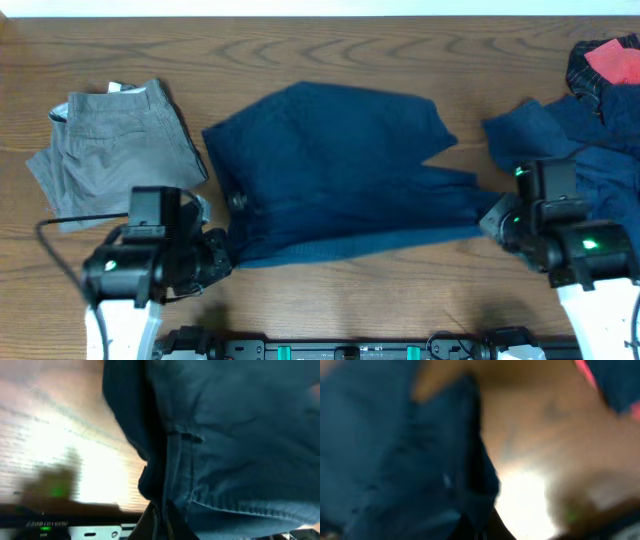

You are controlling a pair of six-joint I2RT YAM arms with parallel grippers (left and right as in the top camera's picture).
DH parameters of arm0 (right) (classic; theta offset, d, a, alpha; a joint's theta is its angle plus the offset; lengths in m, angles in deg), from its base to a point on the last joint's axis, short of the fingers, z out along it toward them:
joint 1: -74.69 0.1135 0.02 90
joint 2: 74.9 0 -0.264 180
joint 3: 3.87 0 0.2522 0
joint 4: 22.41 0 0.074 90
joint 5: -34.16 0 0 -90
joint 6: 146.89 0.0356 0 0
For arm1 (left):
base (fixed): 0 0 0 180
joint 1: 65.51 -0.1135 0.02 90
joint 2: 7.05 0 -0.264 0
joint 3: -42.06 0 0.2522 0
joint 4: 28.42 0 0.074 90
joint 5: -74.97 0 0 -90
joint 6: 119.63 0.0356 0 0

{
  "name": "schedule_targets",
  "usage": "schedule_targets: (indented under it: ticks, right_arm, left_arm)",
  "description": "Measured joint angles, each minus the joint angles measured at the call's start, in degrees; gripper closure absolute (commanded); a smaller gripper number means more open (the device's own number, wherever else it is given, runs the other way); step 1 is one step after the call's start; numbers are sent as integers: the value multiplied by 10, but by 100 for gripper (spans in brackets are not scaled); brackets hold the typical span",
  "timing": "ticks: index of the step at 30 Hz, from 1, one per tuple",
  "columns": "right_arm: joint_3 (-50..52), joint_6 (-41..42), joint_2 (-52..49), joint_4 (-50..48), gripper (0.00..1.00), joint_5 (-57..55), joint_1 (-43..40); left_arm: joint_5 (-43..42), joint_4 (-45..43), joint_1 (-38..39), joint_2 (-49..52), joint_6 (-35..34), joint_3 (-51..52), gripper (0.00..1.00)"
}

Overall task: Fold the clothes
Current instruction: 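Lift and fold the shorts in half, pulling the grippers apart sideways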

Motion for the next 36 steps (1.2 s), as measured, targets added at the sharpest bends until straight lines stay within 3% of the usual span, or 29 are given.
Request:
schedule_targets:
  ticks: [8,14,27,31,36]
  right_arm:
    - [-88,-125,-41,-104,99,-3,0]
    - [-89,-172,-158,-236,99,20,0]
    - [-89,-197,-395,-474,98,63,0]
    - [-89,-197,-445,-556,98,82,0]
    - [-89,-198,-487,-637,98,106,4]
  left_arm:
    - [8,-113,0,14,1,-56,94]
    - [52,-183,3,118,-45,-56,94]
    - [126,-426,4,365,-132,-56,94]
    - [145,-489,3,403,-145,-56,94]
    - [189,-506,3,413,-186,-56,94]
